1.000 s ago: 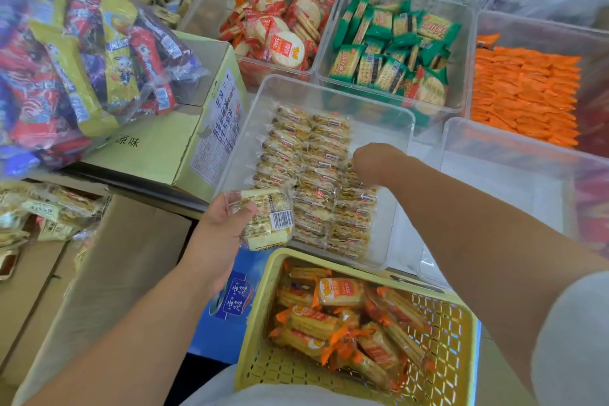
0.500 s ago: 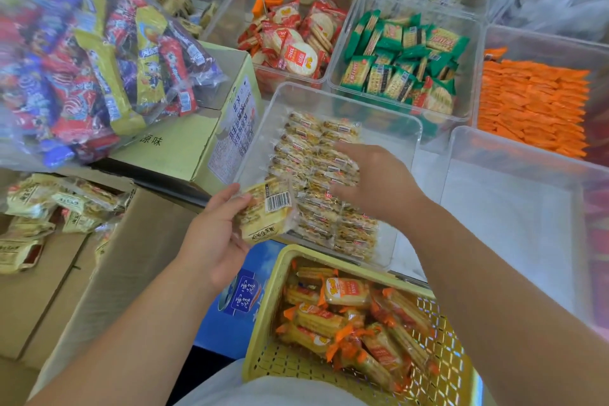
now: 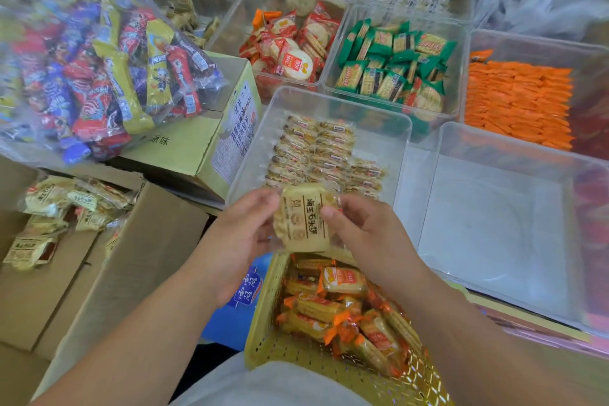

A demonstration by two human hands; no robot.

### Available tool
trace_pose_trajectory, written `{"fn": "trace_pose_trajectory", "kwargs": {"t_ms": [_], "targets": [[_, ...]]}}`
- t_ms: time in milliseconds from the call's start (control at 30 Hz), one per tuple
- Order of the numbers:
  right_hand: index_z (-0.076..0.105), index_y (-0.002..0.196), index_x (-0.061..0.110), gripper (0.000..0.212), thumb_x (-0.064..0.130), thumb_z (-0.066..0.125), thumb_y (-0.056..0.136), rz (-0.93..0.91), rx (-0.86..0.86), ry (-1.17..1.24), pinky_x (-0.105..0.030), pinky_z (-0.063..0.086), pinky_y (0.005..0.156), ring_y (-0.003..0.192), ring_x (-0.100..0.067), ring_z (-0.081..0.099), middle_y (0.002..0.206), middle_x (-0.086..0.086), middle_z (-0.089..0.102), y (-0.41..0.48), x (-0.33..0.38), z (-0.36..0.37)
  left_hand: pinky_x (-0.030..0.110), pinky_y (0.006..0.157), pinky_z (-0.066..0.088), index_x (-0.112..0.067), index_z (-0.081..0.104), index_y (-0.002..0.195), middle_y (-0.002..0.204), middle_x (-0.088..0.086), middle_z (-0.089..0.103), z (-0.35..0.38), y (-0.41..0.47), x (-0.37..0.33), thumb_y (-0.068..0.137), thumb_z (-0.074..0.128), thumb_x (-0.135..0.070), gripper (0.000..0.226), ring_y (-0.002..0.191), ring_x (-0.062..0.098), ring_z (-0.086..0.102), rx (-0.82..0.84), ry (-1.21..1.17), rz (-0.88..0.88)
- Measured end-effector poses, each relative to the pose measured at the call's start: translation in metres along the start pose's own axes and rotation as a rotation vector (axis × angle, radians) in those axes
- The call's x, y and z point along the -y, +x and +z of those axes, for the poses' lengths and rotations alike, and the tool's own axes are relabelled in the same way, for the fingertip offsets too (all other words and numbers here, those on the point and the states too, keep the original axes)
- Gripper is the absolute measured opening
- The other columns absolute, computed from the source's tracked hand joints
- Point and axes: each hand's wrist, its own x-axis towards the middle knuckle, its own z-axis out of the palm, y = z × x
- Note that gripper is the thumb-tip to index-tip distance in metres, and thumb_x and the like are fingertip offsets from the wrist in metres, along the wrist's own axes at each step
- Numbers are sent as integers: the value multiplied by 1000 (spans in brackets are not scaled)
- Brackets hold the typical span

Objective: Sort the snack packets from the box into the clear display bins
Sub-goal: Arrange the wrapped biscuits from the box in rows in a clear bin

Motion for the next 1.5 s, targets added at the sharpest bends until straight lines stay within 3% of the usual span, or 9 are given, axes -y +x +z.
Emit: {"fn": "trace_pose_trajectory", "kwargs": {"t_ms": [100, 233, 367, 467, 667, 1000, 1267, 1400, 1500], "targets": [[69, 99, 2, 25, 27, 67, 96, 113, 33, 278, -24, 57, 58, 64, -16, 69, 81, -16, 75, -9, -2, 4, 45, 73, 61, -23, 78, 101, 102, 16, 77, -1, -3, 4, 97, 66, -23, 12, 86, 26, 73, -73, 52, 38], [75, 95, 22, 8, 25, 68, 94, 172, 23, 456, -36, 62, 62, 71, -22, 72, 86, -7, 77, -12, -8, 6, 48, 74, 57, -25, 78, 92, 95, 9, 78, 1, -4, 4, 96, 66, -19, 14, 80, 22, 73, -162, 20, 35], [76, 94, 20, 12, 9, 70, 93, 162, -2, 400, -32, 61, 75, 83, -14, 72, 92, -5, 77, -10, -14, 0, 40, 64, 58, -20, 72, 97, 90, 5, 79, -3, -2, 4, 99, 64, -13, 11, 75, 18, 73, -196, 29, 41], [75, 105, 12, 12, 14, 70, 94, 226, 61, 478, -46, 62, 79, 84, -23, 70, 98, -16, 76, -8, -13, -3, 32, 57, 58, -17, 69, 101, 89, 4, 79, -2, -3, 2, 99, 63, -12, 8, 71, 15, 73, -137, 69, 60], [76, 88, 13, 3, 11, 78, 87, 164, 12, 408, -24, 56, 62, 72, -14, 69, 83, -7, 75, -2, -13, -4, 27, 53, 57, -15, 67, 109, 89, 5, 80, 2, -3, 1, 99, 62, -8, 13, 72, 18, 75, -108, 91, 68], [76, 96, 17, 8, 15, 76, 88, 111, -45, 420, -22, 53, 55, 72, -12, 67, 89, -10, 75, 1, -11, -2, 27, 52, 56, -33, 79, 88, 90, 2, 79, 5, -1, -3, 92, 72, -4, 30, 72, 15, 76, -187, 92, 148], [72, 79, 24, 21, 5, 75, 88, 62, -26, 385, -23, 56, 64, 72, -15, 65, 82, -12, 72, 2, -11, -1, 31, 54, 59, -25, 82, 90, 87, 11, 76, 6, -1, -7, 85, 77, 0, 26, 73, 19, 76, -219, 94, 127], [71, 82, 17, 13, 9, 71, 92, 105, -78, 381, -19, 52, 57, 68, -9, 64, 77, -4, 71, 3, -12, -1, 34, 58, 61, -21, 83, 90, 88, 10, 78, 5, -4, -11, 70, 81, -24, 20, 74, 21, 72, -190, 62, 135], [69, 85, 13, 8, 12, 70, 93, 119, -126, 353, -22, 53, 58, 69, -14, 61, 81, -14, 69, 4, -13, -3, 33, 59, 61, -19, 84, 87, 91, 11, 80, 5, -5, -12, 79, 77, -22, 10, 76, 24, 71, -200, 73, 158]]}}
